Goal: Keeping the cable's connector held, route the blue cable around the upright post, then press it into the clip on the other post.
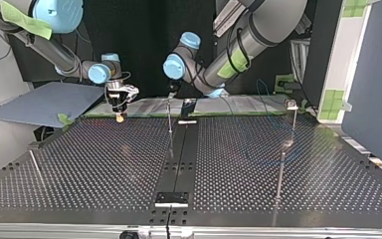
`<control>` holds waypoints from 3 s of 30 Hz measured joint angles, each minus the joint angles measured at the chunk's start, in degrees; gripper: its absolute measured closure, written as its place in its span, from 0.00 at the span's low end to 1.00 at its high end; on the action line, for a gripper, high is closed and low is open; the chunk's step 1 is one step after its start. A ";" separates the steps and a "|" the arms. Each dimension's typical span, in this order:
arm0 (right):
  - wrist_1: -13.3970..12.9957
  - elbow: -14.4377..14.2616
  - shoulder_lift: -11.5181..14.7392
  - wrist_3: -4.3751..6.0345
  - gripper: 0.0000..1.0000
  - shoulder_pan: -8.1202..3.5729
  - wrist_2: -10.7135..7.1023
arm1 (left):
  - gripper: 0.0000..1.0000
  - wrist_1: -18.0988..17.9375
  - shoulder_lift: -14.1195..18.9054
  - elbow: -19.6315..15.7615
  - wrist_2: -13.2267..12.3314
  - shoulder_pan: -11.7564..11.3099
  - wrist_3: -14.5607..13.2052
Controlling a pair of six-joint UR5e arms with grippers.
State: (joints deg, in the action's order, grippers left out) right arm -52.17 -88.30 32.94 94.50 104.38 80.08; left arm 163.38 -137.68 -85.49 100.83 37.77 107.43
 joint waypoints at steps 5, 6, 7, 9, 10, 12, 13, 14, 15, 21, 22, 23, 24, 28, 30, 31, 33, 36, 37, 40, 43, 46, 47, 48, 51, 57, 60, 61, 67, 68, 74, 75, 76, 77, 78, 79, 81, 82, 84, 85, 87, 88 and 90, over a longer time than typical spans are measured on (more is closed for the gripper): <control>0.04 0.00 0.00 0.00 1.00 0.00 0.00 | 0.00 0.17 0.01 -0.87 1.75 0.00 0.15; 0.04 0.00 0.00 0.00 1.00 0.00 0.00 | 0.00 0.19 0.01 -0.93 1.90 0.00 0.15; 0.04 0.00 -0.01 0.00 1.00 0.00 0.00 | 0.00 0.21 0.01 -0.97 2.03 0.00 0.15; 0.04 0.00 -0.01 0.00 1.00 0.00 0.00 | 0.00 0.27 0.01 -1.00 2.15 0.00 0.13; 0.04 0.00 0.00 0.00 1.00 0.01 0.00 | 0.00 0.39 0.01 -1.00 2.26 0.01 0.11; 0.04 0.00 0.00 0.00 1.00 0.00 0.00 | 0.00 0.65 0.01 -1.02 2.57 0.01 0.01; 0.04 0.00 0.00 0.00 1.00 0.01 0.00 | 0.00 0.80 0.01 -1.02 2.88 0.00 -0.13; 0.04 0.00 -0.01 0.00 1.00 0.00 0.00 | 0.00 0.89 0.01 -1.01 3.12 0.00 -0.25; 0.04 0.00 -0.01 0.00 1.00 0.00 0.00 | 0.00 0.97 0.01 -1.01 3.38 0.01 -0.35; 0.01 0.00 -0.01 0.00 1.00 0.00 0.00 | 0.00 1.19 0.01 -1.02 4.52 0.00 -0.67; 0.01 0.00 -0.01 0.00 1.00 -0.01 0.00 | 0.00 1.21 0.01 -1.02 4.58 0.00 -0.70; 0.01 0.00 -0.01 0.00 1.00 0.00 0.00 | 0.00 1.24 0.01 -1.03 4.62 -0.01 -0.71; 0.02 -0.01 -0.01 0.00 1.00 0.00 0.00 | 0.00 1.29 0.01 -1.04 4.64 -0.01 -0.72; 0.03 -0.01 -0.01 -0.01 1.00 0.02 0.00 | 0.00 1.81 0.01 -1.03 4.75 0.01 -1.03; 0.04 -0.01 -0.01 0.00 1.00 0.01 0.00 | 0.00 2.42 0.07 -1.04 4.93 0.09 -1.54; 0.04 -0.01 -0.01 0.00 1.00 0.02 0.00 | 0.00 2.79 0.22 -1.04 5.16 0.20 -2.02; 0.04 -0.01 -0.01 0.00 1.00 0.01 0.00 | 0.00 3.13 0.62 -1.15 5.65 0.50 -2.76; 0.04 0.00 -0.01 -0.03 1.00 0.00 0.00 | 0.00 2.73 1.69 -1.91 6.78 1.45 -3.85; 0.02 0.00 -0.01 -0.06 1.00 0.00 0.00 | 0.00 2.40 2.27 -2.43 7.37 1.99 -4.02; 0.02 0.00 -0.01 -0.18 1.00 0.00 0.00 | 0.00 2.49 4.00 -4.10 9.11 3.70 -3.53; 0.01 0.00 -0.01 -0.20 1.00 0.01 0.00 | 0.00 3.74 5.92 -5.50 11.03 5.61 -2.59; 0.02 -0.02 -0.01 -0.16 1.00 0.00 0.00 | 0.00 5.35 7.74 -6.04 12.84 7.43 -1.77; 0.02 -0.02 -0.01 -0.14 1.00 0.00 0.00 | 0.00 5.89 8.27 -6.12 13.39 7.97 -1.47; 0.02 -0.02 -0.01 -0.12 1.00 0.00 0.00 | 0.00 6.40 8.81 -6.17 13.92 8.50 -1.23; -0.05 -0.01 -0.01 -0.05 1.00 0.00 0.01 | 0.00 8.08 10.51 -6.22 15.62 9.94 -0.78; -0.09 -0.01 -0.02 0.06 1.00 0.01 0.00 | 0.00 11.49 13.92 -6.23 18.07 10.59 -0.22; -0.07 -0.02 -0.05 0.08 1.00 0.05 0.00 | 0.00 13.21 15.64 -6.71 18.34 10.29 -0.04; -0.04 -0.01 -0.06 0.08 1.00 0.05 0.02 | 0.00 13.66 16.16 -7.02 18.36 10.06 0.13; -0.07 -0.01 -0.10 0.11 1.00 0.36 0.03 | 0.00 12.86 19.62 -10.07 16.52 7.28 2.76; -0.11 -0.01 -0.10 0.12 1.00 0.39 0.02 | 0.00 12.28 20.29 -10.72 15.91 6.64 3.40; -0.13 -0.02 -0.10 0.17 1.00 0.44 0.05 | 0.00 8.94 23.75 -14.17 12.53 3.21 6.82; -0.13 -0.03 -0.10 0.17 1.00 0.46 0.05 | 0.00 8.42 24.30 -14.70 12.00 2.66 7.37; -0.13 -0.02 -0.12 0.17 1.00 0.47 0.06 | 0.00 7.68 25.05 -15.46 11.24 1.91 8.12; -0.12 -0.02 -0.14 0.17 1.00 0.47 0.05 | 0.00 7.08 25.61 -16.03 10.67 1.35 8.66; -0.12 -0.02 -0.15 0.17 1.00 0.48 0.04 | 0.00 6.56 26.17 -16.57 10.13 0.79 9.11; -0.11 -0.01 -0.14 0.17 1.00 0.48 0.05 | 0.00 5.89 26.87 -17.28 9.43 0.09 9.49; -0.12 -0.01 -0.15 0.17 1.00 0.50 0.04 | 0.00 5.12 27.92 -18.33 8.38 -0.96 9.55; -0.12 -0.01 -0.16 0.17 1.00 0.50 0.03 | 0.00 4.81 28.48 -18.89 7.82 -1.52 9.37; -0.12 -0.01 -0.17 0.17 1.00 0.51 0.01 | 0.00 4.30 29.81 -20.22 6.49 -2.85 8.53; -0.13 0.00 -0.17 0.17 1.00 0.52 0.01 | 0.00 4.27 30.60 -21.01 5.69 -3.64 7.89; -0.13 0.00 -0.17 0.17 1.00 0.51 0.01 | 0.00 4.56 31.75 -22.15 4.55 -4.79 6.84; -0.13 0.00 -0.17 0.18 1.00 0.51 0.00 | 0.00 4.89 32.44 -22.84 3.84 -5.49 6.18; -0.13 0.00 -0.17 0.17 1.00 0.52 0.00 | 0.00 5.34 33.51 -23.55 3.12 -6.55 5.14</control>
State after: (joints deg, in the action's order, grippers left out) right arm -52.30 -88.30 32.76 94.68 104.89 80.08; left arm 168.72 -104.17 -109.04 103.94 31.22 112.57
